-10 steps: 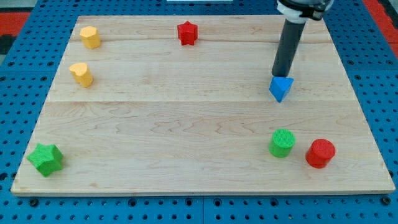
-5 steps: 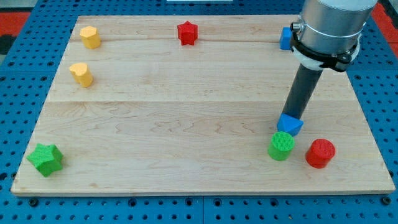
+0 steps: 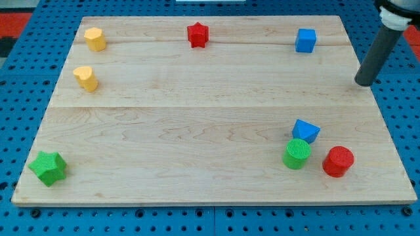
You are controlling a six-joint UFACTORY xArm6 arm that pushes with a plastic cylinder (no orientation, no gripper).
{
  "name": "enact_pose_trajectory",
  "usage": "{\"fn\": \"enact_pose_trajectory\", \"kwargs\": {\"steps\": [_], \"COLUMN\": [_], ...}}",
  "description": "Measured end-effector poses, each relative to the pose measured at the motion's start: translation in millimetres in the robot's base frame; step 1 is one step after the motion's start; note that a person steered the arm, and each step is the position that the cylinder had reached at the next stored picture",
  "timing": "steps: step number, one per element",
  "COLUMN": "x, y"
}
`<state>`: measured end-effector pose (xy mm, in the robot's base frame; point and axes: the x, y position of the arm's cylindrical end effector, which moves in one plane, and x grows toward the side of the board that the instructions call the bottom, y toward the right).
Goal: Keep blue triangle in between blue cube and green circle
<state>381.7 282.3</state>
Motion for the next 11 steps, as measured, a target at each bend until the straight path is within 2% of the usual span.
{"fn": "enact_pose_trajectory", "kwargs": {"steps": [1, 2, 3, 4, 5, 7, 8, 9, 10, 11], "x": [36, 100, 117, 131, 131, 90, 105, 96, 57, 44], "y": [0, -24, -73, -79, -121, -200, -199, -280, -289, -214]}}
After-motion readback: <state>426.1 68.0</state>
